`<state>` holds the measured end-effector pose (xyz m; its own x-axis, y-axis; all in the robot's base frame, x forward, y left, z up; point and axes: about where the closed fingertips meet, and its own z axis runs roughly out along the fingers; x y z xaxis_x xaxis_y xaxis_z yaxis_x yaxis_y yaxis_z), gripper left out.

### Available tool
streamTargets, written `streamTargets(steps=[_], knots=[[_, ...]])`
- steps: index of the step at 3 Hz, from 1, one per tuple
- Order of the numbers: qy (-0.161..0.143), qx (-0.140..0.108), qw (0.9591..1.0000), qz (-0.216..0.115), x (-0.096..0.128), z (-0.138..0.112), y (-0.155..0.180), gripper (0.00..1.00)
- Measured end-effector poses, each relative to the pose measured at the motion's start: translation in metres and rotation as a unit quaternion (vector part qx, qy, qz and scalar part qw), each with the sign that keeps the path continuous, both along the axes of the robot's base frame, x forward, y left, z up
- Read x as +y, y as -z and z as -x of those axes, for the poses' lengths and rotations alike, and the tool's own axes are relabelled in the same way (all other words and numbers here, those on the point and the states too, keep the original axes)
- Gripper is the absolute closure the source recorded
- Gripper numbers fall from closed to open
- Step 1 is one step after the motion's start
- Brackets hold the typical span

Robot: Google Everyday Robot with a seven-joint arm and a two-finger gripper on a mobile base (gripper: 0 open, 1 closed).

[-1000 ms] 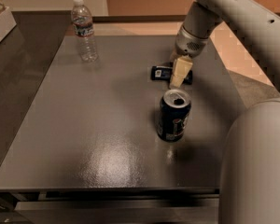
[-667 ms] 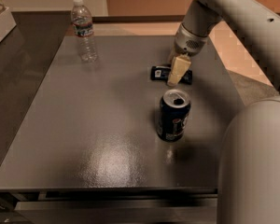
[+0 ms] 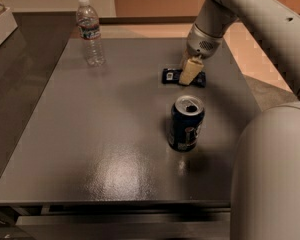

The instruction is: Move rxbar blueberry near pepsi can

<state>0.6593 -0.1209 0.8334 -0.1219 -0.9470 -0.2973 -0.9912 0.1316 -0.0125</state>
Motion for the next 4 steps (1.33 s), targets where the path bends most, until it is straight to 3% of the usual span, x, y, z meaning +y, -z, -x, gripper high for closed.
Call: streamTargets(steps=[1, 4], knots=[[0.0, 0.0, 1.0, 0.0, 0.0, 0.0, 0.0, 1.0], [-0.01, -0.021, 0.9992, -0.032, -0.018, 0.084, -0.061, 1.0]])
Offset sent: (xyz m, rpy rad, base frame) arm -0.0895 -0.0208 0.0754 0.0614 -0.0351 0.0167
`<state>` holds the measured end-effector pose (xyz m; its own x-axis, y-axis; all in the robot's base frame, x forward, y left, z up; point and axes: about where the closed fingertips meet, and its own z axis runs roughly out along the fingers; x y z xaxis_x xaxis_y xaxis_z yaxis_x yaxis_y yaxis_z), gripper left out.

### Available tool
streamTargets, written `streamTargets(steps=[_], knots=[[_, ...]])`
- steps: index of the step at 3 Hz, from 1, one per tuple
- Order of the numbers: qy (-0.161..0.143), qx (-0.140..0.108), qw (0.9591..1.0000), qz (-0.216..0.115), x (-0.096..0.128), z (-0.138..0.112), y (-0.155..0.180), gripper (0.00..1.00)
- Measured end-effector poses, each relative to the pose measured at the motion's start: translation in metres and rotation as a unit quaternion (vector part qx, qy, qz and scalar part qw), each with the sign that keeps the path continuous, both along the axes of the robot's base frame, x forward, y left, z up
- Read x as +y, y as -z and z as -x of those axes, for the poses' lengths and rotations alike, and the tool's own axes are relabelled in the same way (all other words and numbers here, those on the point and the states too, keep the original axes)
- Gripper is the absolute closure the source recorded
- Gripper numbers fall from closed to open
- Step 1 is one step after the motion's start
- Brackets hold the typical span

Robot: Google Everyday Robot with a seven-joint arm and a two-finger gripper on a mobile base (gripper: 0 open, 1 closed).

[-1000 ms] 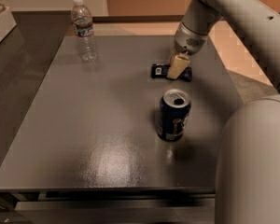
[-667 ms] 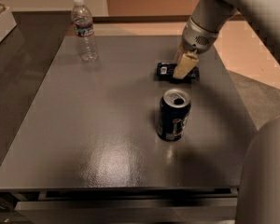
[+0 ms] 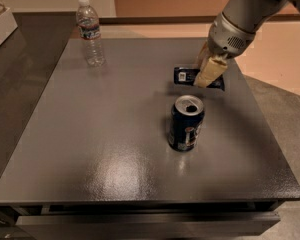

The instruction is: Move rxbar blueberry near pepsi can

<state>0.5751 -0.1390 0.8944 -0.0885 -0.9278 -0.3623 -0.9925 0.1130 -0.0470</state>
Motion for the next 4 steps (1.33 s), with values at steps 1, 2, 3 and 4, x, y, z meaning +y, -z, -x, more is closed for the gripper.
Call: streamTargets(steps=[1, 2, 3, 4], knots=[[-0.004, 0.018, 0.9998, 0.0, 0.0, 0.027, 0.006, 1.0], [-0.01, 0.039, 0.9992, 0.006, 0.003, 0.053, 0.019, 1.0], [-0.017, 0.054, 0.9983, 0.011, 0.005, 0.071, 0.031, 1.0], [-0.027, 0.06, 0.9977, 0.015, 0.011, 0.083, 0.037, 0.83]])
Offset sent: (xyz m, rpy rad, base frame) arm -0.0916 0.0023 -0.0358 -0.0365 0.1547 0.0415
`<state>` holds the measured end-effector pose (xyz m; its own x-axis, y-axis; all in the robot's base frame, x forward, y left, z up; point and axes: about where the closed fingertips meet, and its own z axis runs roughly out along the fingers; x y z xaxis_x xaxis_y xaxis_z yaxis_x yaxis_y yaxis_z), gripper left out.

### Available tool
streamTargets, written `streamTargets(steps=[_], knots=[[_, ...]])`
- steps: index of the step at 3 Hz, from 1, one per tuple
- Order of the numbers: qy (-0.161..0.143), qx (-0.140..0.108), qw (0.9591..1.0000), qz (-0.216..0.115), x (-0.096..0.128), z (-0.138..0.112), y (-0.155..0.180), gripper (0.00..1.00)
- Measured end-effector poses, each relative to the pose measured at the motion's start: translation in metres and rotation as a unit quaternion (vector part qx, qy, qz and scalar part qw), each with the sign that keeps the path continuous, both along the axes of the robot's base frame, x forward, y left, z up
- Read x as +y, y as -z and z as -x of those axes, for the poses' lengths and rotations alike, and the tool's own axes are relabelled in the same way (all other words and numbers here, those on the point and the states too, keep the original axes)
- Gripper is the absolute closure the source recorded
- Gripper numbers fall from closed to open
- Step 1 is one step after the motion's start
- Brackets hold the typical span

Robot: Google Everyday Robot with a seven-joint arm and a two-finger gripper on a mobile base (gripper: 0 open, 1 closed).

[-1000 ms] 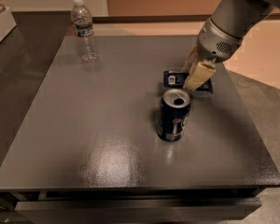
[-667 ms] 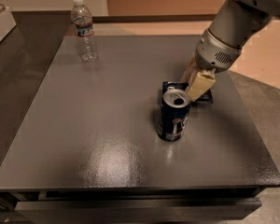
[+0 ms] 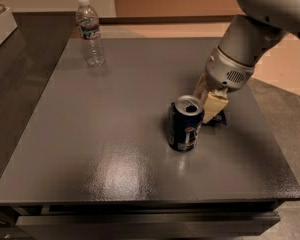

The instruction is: Move rxbar blueberry near pepsi can

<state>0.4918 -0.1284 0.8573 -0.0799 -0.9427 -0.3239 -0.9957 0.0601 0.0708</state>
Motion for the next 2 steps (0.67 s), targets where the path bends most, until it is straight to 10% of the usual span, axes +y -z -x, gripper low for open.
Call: streamTargets(steps=[2], knots=[[-0.01, -0.005, 0.9999, -0.002, 0.0045, 0.0069, 0.0048, 0.36]])
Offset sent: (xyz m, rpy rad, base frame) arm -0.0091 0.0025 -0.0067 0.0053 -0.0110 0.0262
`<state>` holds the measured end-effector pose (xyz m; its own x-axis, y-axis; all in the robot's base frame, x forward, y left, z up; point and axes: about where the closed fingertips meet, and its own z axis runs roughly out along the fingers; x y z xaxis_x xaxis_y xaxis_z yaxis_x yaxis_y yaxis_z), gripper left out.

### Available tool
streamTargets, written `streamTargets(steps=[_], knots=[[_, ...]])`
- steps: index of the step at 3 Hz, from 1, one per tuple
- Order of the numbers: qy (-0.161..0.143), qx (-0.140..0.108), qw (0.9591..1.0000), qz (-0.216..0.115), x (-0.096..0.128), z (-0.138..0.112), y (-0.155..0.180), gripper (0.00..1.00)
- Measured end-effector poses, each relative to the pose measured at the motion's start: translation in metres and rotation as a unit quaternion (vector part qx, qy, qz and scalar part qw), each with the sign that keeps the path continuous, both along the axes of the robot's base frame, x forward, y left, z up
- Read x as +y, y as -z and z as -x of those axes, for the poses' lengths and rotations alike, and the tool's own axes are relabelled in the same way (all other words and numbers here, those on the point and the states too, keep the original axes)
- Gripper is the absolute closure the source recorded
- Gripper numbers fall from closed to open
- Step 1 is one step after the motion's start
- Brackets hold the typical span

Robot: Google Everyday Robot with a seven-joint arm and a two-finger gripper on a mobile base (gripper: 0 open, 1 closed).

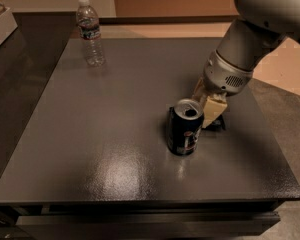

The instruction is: Move rxbar blueberry near pepsi can

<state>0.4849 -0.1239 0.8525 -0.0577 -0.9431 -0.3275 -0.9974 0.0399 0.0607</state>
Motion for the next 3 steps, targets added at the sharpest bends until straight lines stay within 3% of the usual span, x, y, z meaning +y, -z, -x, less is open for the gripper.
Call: streamTargets(steps=[1, 2, 3], knots=[[0.0, -0.003, 1.0, -0.001, 0.001, -0.0008, -0.0004, 0.13], [0.001, -0.005, 1.0, -0.001, 0.002, -0.0015, -0.0008, 0.0], [0.001, -0.005, 1.0, -0.001, 0.002, -0.0015, -0.0008, 0.0]])
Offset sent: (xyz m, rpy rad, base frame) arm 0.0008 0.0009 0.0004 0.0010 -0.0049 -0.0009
